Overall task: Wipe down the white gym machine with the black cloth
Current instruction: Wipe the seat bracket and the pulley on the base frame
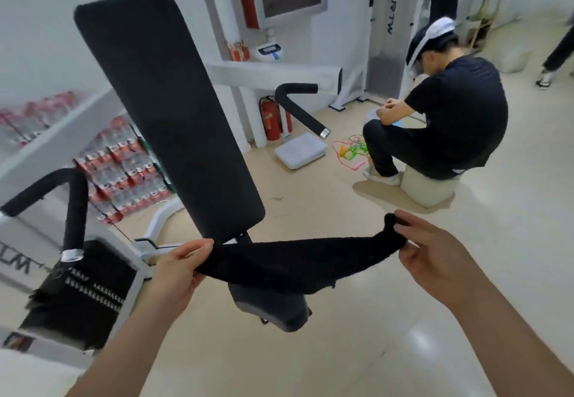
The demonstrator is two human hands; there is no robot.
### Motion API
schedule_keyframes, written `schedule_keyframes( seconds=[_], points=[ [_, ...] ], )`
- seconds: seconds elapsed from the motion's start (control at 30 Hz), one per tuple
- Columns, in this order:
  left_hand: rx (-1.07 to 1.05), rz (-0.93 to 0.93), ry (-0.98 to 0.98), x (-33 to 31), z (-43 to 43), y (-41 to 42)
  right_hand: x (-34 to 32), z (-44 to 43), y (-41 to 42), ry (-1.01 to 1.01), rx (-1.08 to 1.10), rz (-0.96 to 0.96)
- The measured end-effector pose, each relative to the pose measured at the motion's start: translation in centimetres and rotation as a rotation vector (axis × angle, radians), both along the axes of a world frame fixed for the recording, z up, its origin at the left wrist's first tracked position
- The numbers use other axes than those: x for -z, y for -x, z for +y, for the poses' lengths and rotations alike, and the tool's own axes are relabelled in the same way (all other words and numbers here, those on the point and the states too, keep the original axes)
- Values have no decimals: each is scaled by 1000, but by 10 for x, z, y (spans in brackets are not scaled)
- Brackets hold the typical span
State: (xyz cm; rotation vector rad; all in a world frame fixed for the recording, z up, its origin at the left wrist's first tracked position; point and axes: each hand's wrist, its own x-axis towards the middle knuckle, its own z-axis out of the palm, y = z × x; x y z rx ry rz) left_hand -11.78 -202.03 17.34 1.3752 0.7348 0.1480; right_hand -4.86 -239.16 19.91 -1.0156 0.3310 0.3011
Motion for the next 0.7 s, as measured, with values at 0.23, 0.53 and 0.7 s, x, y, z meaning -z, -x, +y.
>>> schedule_keyframes(
  seconds=[0.23,0.53,0.7],
  points=[
    [196,78,-114,-32,-59,26,-32,-28,-62,1238,-369,-675],
    [-87,147,-856,-64,-85,-13,-71,-28,-189,1580,-195,-1172],
    [-308,-177,-144,-77,-79,-85,-98,11,-270,591,-392,-520]
  ],
)
